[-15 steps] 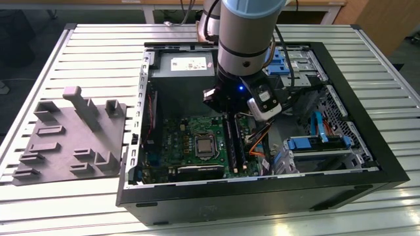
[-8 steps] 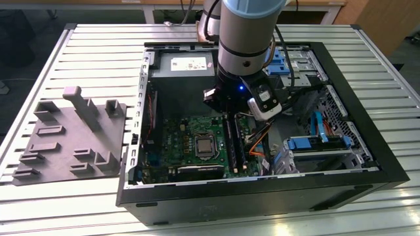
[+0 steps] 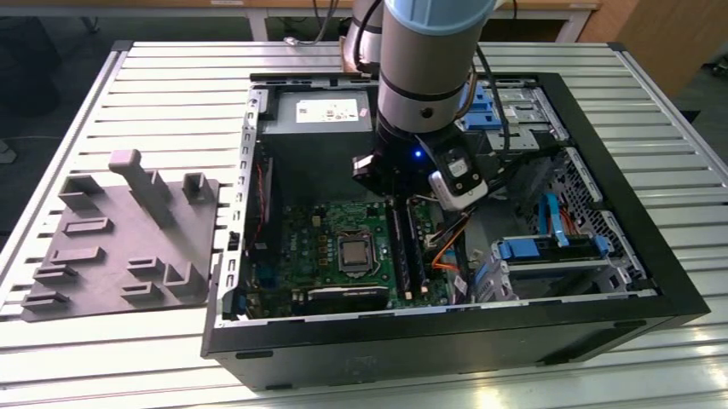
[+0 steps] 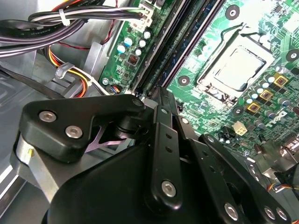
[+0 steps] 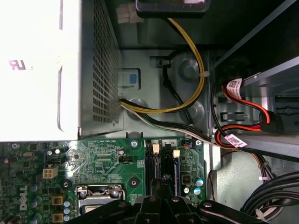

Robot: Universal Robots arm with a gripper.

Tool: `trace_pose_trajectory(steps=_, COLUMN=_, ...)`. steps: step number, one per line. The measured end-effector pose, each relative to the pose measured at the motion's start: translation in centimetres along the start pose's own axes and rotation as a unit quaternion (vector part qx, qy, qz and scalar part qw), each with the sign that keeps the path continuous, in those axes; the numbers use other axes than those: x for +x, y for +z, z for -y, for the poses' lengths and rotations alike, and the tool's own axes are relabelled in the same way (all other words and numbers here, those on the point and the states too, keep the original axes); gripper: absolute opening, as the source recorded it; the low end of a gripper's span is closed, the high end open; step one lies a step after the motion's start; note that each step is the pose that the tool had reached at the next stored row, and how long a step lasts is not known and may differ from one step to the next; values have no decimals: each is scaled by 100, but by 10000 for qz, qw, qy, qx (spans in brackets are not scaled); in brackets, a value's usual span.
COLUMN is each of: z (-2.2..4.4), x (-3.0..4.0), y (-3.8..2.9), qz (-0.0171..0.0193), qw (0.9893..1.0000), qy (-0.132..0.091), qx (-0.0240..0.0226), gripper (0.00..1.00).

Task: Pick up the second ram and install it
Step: 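Press down the second ram until it locks into place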

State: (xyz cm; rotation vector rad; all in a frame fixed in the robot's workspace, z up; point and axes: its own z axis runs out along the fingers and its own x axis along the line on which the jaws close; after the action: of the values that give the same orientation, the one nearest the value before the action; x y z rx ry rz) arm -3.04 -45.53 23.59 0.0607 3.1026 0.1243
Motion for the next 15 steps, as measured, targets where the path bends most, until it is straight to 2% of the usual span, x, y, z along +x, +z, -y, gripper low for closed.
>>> trace_pose_trajectory(steps=6, z=-5, x=0, y=10, qz=0, qw=10000, qy=-1, qx=-1, gripper=11)
trace_pose_trajectory(steps=15, z=-47, x=2, y=20, qz=0, qw=10000, qy=0, qx=0, gripper=11)
